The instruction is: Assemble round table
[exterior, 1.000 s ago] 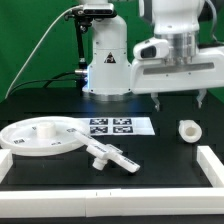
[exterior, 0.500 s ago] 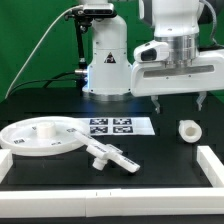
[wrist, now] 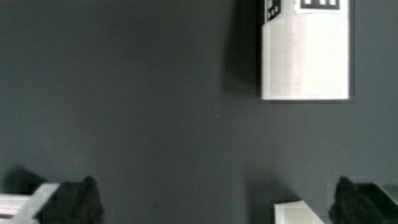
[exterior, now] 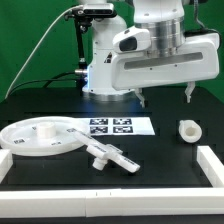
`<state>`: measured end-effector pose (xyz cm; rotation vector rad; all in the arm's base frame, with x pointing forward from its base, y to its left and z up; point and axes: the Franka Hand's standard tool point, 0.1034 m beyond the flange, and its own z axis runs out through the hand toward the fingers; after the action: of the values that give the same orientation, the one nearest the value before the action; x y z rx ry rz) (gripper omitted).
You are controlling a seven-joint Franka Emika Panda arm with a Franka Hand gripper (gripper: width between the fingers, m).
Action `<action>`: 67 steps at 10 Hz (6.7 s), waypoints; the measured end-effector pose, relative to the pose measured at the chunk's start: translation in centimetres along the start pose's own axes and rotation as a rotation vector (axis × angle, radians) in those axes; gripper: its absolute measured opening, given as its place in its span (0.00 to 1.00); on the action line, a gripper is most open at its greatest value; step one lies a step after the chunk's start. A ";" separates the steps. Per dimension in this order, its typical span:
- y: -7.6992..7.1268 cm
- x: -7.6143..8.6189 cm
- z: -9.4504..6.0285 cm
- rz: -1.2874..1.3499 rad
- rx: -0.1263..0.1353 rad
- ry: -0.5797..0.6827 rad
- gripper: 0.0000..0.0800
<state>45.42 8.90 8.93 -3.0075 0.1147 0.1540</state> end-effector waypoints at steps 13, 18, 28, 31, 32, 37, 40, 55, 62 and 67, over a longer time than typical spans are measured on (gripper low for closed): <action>6.5 7.5 -3.3 -0.627 -0.085 -0.042 0.81; 7.0 9.1 -3.4 -0.658 -0.127 -0.004 0.81; 12.2 10.6 -1.2 -0.441 -0.149 0.268 0.81; 9.4 10.6 -0.5 -0.257 -0.164 0.302 0.81; 9.9 10.0 0.6 -0.237 -0.176 0.337 0.81; 5.3 8.1 2.5 -0.051 -0.267 0.261 0.81; 7.0 8.5 0.8 -0.165 -0.313 0.305 0.81; 9.9 9.6 3.1 -0.357 -0.458 0.173 0.81; 11.4 9.2 4.1 -0.358 -0.466 0.164 0.81; 11.5 9.1 4.3 -0.358 -0.467 0.162 0.56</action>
Offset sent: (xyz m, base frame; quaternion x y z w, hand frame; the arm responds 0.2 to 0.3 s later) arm 0.0444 -0.0497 0.0186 -0.0732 -0.0560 -0.0962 0.9911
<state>53.11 -2.52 2.33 -3.4271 -0.5135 -0.1176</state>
